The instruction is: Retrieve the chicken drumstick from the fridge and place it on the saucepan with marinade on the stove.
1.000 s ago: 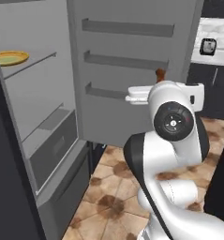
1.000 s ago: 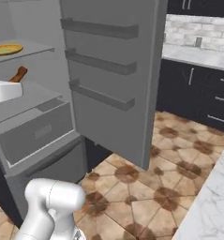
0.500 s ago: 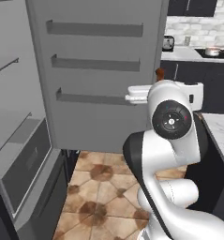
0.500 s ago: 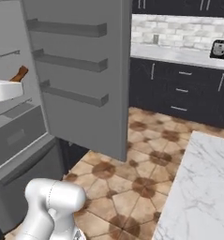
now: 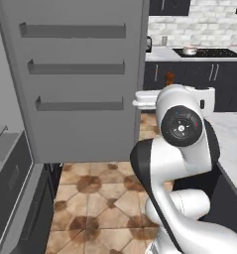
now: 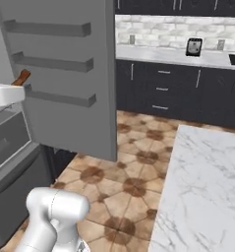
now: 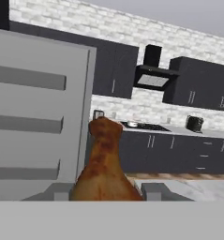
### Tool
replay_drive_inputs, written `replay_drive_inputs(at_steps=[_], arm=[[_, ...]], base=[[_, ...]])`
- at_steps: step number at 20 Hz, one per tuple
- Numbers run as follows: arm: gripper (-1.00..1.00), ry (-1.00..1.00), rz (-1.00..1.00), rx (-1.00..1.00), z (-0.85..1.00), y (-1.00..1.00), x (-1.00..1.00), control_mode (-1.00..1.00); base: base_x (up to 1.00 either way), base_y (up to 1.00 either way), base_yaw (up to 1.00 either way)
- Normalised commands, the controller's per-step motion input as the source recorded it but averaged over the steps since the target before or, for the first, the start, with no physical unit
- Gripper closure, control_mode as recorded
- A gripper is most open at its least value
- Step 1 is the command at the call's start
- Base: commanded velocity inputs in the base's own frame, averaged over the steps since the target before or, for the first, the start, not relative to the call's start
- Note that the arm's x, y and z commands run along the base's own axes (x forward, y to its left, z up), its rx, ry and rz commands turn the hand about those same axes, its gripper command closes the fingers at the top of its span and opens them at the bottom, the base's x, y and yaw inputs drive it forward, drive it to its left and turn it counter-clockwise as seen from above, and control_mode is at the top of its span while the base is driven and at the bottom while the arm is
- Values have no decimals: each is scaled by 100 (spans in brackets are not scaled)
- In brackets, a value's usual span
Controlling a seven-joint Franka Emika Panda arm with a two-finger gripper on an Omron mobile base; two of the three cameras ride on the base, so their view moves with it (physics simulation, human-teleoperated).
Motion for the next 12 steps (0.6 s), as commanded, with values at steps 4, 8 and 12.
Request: replay_drive_inputs(at_steps=[4, 8, 12], arm=[[100, 0, 0, 0, 0, 0, 0, 100], [100, 0, 0, 0, 0, 0, 0, 100], [100, 0, 0, 0, 0, 0, 0, 100]], base=[[-71, 0, -32], [-90, 0, -39], [-92, 0, -39]])
